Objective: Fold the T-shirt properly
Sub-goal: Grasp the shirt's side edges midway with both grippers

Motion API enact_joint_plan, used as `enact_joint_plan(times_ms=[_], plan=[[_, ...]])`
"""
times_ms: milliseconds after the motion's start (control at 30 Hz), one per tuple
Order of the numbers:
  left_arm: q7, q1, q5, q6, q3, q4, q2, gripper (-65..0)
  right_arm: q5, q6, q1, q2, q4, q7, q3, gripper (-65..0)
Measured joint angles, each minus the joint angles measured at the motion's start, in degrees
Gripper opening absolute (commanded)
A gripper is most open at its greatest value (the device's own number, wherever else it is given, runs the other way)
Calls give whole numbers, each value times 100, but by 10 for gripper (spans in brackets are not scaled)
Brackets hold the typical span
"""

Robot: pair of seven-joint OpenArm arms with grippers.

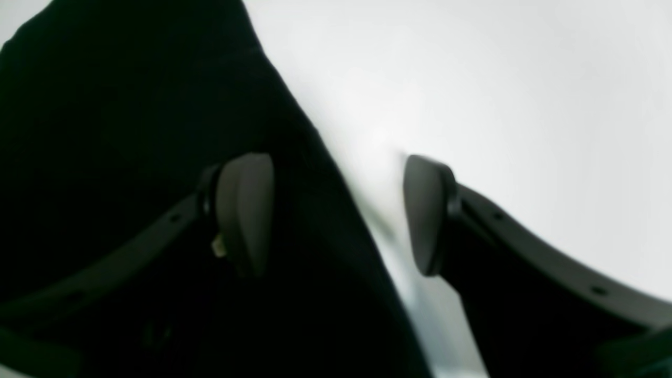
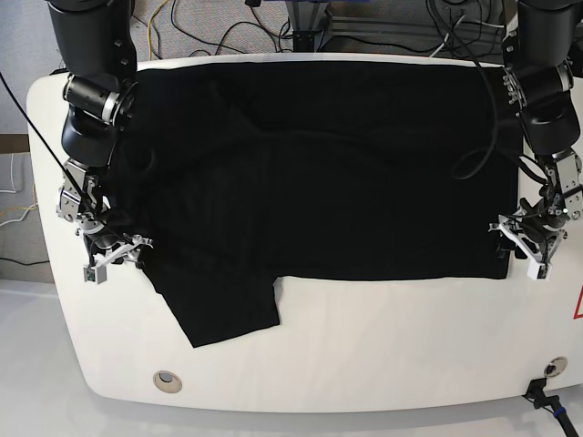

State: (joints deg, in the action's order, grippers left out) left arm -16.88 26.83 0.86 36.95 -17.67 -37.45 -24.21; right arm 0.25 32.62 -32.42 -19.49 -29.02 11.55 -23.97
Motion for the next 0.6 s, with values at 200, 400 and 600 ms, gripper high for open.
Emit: enact_joint_plan(times_ms=[200,400,600], plan=[[-20,-13,0,0,0,0,0,-329,26,44,-9,240,-9,-48,-7,-273],[-20,-13,-2,-9,0,0,-46,-329,105,44,55,378,-258,173,-7,-328],[-15,0,0,-94,0,0,-61,-329,103,42,205,522,-518,306,-9,-557]])
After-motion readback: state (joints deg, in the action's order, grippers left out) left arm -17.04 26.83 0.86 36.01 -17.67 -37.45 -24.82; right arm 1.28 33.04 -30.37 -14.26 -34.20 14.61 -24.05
